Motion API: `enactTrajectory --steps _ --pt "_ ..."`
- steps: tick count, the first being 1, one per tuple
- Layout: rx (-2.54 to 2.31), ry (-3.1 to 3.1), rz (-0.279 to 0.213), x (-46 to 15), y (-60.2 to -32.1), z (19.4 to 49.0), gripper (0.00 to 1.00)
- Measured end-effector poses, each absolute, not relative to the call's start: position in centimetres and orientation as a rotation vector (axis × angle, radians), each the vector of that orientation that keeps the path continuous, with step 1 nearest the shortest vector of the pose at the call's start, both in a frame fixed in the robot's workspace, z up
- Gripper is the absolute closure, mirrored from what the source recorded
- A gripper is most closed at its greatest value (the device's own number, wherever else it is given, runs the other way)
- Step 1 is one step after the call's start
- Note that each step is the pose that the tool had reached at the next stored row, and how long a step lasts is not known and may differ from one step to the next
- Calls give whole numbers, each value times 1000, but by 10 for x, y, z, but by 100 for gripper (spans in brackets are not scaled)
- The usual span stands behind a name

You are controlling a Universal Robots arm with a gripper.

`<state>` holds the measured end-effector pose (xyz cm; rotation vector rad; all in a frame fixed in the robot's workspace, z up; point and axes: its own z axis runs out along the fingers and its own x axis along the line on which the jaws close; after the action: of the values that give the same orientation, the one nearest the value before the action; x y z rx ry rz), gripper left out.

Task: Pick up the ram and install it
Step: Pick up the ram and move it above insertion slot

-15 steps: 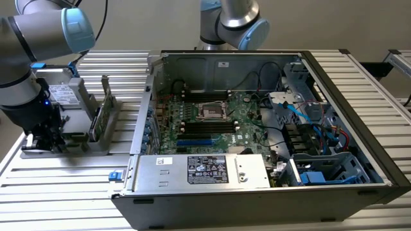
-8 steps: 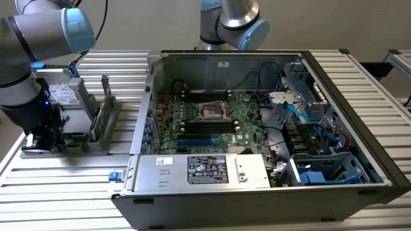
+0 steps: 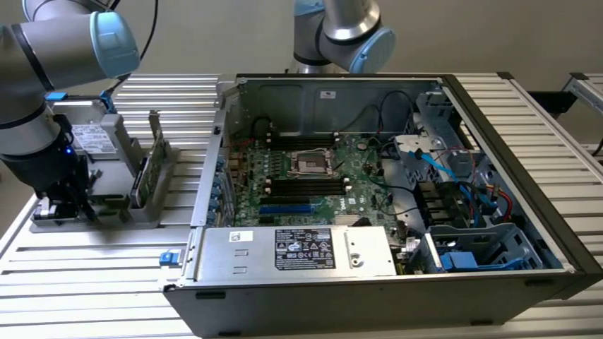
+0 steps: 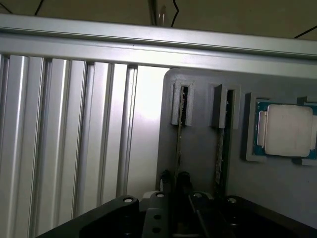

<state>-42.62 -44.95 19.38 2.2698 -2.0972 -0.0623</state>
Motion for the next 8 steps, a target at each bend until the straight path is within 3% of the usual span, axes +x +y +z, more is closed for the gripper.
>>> enactTrajectory --steps 1,8 --pt "2270 -2097 -62 -426 -450 194 85" --pt "2270 -2097 -62 -426 -450 194 85"
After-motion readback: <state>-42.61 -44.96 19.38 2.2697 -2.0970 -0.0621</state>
